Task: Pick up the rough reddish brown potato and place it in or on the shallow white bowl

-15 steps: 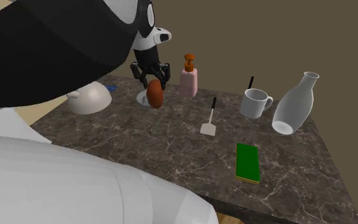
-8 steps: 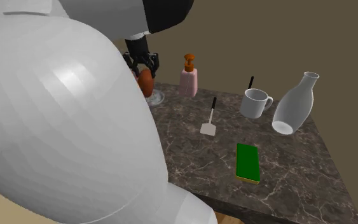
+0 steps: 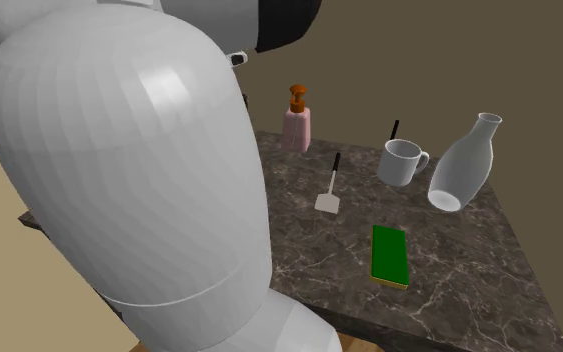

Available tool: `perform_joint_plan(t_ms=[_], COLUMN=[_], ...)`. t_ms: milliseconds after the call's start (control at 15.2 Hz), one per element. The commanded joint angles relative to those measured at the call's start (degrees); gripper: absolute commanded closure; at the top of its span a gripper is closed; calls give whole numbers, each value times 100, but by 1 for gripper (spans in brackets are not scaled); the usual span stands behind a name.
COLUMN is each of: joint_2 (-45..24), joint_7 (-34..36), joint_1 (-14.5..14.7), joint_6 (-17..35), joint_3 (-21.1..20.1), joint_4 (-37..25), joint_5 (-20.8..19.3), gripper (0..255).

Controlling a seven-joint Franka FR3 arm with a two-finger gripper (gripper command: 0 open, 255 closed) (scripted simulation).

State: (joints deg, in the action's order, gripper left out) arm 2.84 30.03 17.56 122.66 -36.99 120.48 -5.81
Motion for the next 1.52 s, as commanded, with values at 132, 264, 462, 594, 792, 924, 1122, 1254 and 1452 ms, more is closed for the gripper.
perform_joint_plan(t_ms=[132, 264, 462, 594, 792, 924, 1122, 1254, 1452], joint_2=[-120, -201, -332, -359, -360, -360, -352, -357, -360], joint_7=[109, 174, 281, 304, 304, 304, 308, 311, 304], joint_1=[4, 4, 6, 7, 7, 6, 9, 10, 6], joint_6=[300, 443, 655, 696, 696, 696, 703, 698, 696], joint_3=[-19, -27, -34, -35, -35, -36, -39, -40, -36], joint_4=[212, 297, 414, 436, 436, 436, 449, 441, 436], joint_5=[-112, -187, -314, -340, -341, -341, -336, -340, -341], gripper=[255, 255, 255, 255, 255, 255, 0, 0, 0])
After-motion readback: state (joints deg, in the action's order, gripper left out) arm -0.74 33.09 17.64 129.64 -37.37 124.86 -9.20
